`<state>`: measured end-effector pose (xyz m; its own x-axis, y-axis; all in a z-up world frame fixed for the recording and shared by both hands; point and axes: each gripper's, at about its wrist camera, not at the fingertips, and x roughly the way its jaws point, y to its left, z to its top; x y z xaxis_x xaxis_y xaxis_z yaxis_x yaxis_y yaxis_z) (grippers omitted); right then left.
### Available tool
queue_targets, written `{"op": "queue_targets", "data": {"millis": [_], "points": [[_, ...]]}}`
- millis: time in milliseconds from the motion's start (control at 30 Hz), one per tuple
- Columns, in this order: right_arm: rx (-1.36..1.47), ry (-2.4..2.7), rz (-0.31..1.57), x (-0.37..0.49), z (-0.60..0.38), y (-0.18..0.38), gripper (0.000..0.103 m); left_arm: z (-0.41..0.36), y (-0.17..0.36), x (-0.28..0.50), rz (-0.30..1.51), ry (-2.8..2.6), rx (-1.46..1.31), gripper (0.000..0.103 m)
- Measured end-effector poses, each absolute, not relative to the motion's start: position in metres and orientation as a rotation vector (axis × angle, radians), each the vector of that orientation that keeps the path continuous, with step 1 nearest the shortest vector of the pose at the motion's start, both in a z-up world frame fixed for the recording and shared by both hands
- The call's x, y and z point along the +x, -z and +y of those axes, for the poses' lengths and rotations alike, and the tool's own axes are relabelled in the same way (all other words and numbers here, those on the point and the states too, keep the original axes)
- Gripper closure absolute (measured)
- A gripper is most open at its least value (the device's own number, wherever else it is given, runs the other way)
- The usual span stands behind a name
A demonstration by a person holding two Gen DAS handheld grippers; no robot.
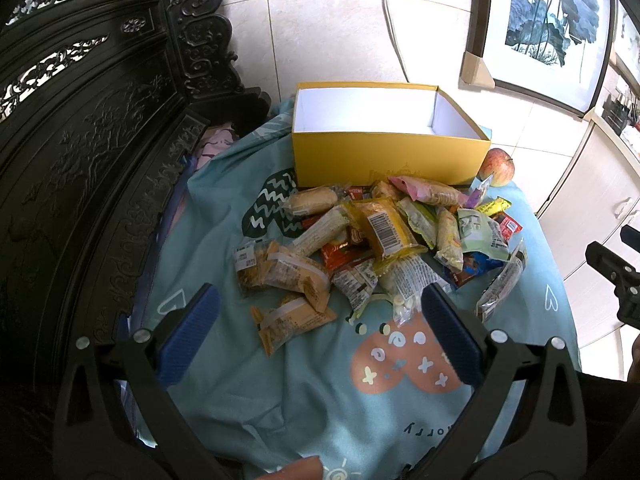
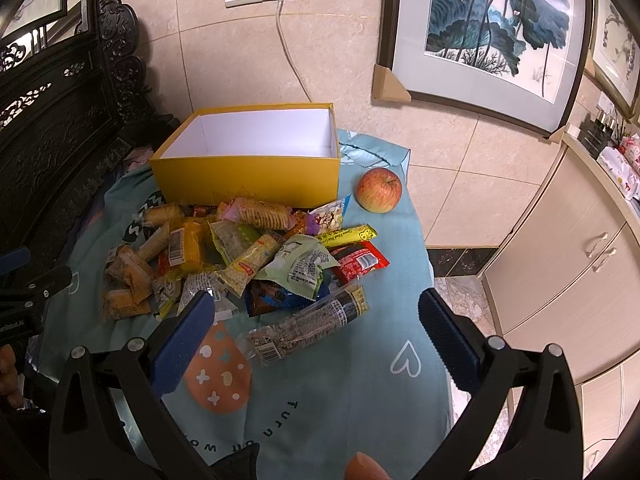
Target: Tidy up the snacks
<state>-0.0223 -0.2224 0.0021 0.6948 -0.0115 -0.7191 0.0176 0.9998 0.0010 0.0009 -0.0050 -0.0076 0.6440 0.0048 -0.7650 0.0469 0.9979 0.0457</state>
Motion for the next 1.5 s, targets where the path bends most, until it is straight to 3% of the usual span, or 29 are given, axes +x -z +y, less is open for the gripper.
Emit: {"op": "queue_targets", "data": {"millis": [1133,1500], "points": [[0.015,0.007,0.831,-0.017,-0.225,0.002,0.001,0.000,0.017,0.005,0.895,0.026,0.059,0.002],[0.067,-0.025,1.001,0.004,-0.229,0.060,0.001,0.012,0.062,0.019,0.947,0.036,0.041,0.002]]}}
